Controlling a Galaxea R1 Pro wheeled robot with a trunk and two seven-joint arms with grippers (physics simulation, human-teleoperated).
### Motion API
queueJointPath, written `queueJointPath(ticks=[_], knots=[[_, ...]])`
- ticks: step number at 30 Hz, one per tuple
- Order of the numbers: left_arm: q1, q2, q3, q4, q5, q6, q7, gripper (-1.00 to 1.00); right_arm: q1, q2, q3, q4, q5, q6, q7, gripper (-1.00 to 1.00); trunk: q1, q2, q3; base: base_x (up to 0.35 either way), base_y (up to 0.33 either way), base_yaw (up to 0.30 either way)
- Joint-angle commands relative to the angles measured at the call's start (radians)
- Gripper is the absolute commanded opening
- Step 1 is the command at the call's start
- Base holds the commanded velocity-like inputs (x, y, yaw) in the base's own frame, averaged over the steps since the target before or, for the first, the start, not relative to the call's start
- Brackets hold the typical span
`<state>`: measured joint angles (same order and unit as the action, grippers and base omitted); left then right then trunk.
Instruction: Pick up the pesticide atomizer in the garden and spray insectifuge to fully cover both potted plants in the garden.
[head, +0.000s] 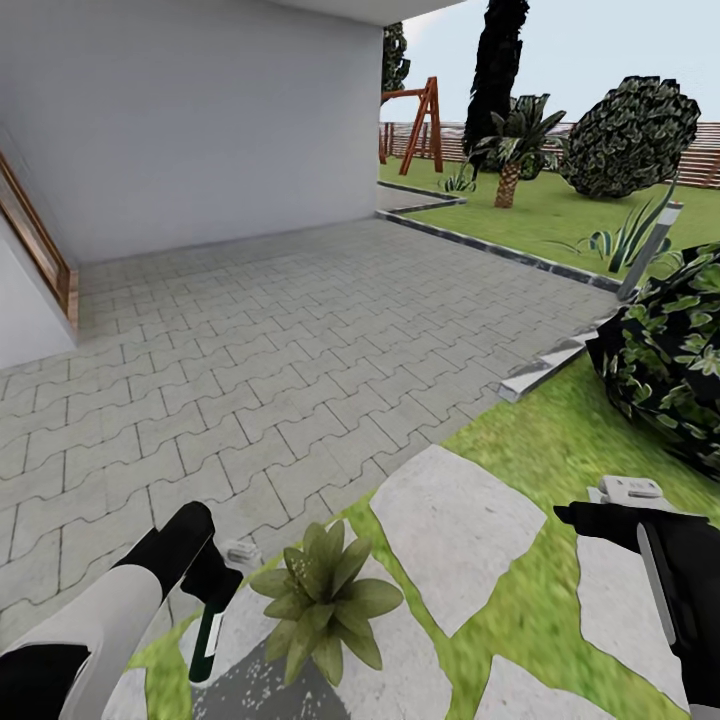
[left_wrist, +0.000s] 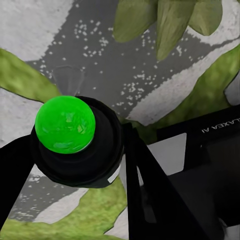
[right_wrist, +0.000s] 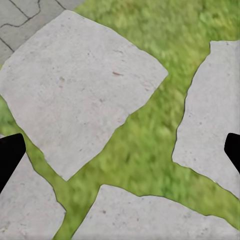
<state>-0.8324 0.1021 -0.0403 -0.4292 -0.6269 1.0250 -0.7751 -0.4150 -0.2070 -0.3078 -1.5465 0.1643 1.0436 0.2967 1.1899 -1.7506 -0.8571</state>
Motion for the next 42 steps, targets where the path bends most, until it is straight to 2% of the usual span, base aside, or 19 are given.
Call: queueJointPath(ticks=[1, 14, 19, 28, 32, 36, 42], knots=[[0.000, 0.001, -0.004, -0.002, -0.007, 0.003, -0.008, -1.00, -0.001, 0.000, -0.001, -0.001, 0.010, 0.004, 0.010, 1.00, 0.000, 0.000, -0.001, 0.000, 0.000, 0.002], [-0.007, 0.018, -0.004, -0.005, -0.007, 0.003, 0.002, -1.00, -0.001, 0.000, -0.001, 0.000, 0.011, 0.004, 0.012, 1.00, 0.000, 0.000, -0.008, 0.000, 0.000, 0.055], [-0.006, 0.015, -0.003, -0.004, -0.006, 0.003, 0.049, -1.00, -0.001, 0.000, 0.001, 0.000, 0.011, 0.004, 0.012, 1.00, 0.000, 0.000, -0.009, 0.000, 0.000, 0.004], [-0.005, 0.004, -0.005, -0.007, -0.001, 0.000, 0.057, -1.00, -0.001, 0.000, 0.001, 0.000, 0.011, 0.004, 0.012, 1.00, 0.000, 0.000, -0.009, 0.000, 0.000, 0.000], [-0.005, 0.003, -0.006, -0.008, -0.001, -0.003, 0.057, -1.00, -0.001, 0.000, 0.000, 0.000, 0.011, 0.004, 0.012, 1.00, 0.015, -0.028, -0.021, 0.000, 0.000, 0.000], [-0.005, 0.003, -0.005, -0.009, -0.001, -0.004, 0.057, -1.00, -0.001, 0.000, 0.000, 0.000, 0.011, 0.004, 0.012, 1.00, 0.015, -0.028, -0.021, 0.000, 0.000, 0.000], [-0.005, 0.004, -0.004, -0.011, 0.000, -0.005, 0.057, -1.00, -0.001, 0.000, 0.000, 0.000, 0.011, 0.004, 0.012, 1.00, 0.038, -0.070, -0.040, 0.000, 0.000, 0.000]])
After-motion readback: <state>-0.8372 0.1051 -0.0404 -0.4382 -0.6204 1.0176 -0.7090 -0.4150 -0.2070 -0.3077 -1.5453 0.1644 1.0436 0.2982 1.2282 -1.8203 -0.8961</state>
